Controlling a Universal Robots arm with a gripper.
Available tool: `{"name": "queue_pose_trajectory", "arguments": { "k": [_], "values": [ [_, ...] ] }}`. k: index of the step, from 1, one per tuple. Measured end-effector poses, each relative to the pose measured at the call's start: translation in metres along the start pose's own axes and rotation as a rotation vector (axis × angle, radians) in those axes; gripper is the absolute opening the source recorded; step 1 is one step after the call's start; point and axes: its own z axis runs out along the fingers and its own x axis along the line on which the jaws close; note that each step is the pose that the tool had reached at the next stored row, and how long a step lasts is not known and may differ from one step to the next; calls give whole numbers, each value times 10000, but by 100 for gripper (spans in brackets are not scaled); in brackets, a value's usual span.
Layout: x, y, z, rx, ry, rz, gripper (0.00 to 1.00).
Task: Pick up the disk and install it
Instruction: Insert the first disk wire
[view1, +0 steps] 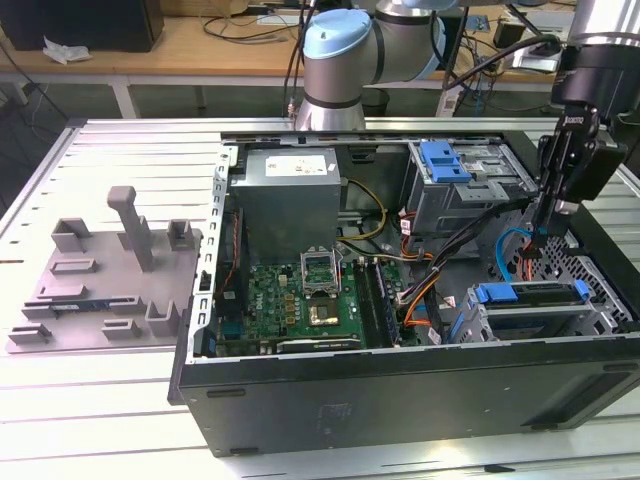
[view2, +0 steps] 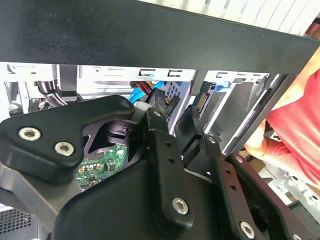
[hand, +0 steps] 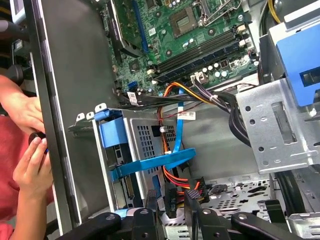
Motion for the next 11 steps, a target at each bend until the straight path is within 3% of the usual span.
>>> {"name": "queue_pose_trajectory", "arguments": {
  "k": [11],
  "values": [
    [-42,40,-6,-1,0,1,35]
  ]
}}
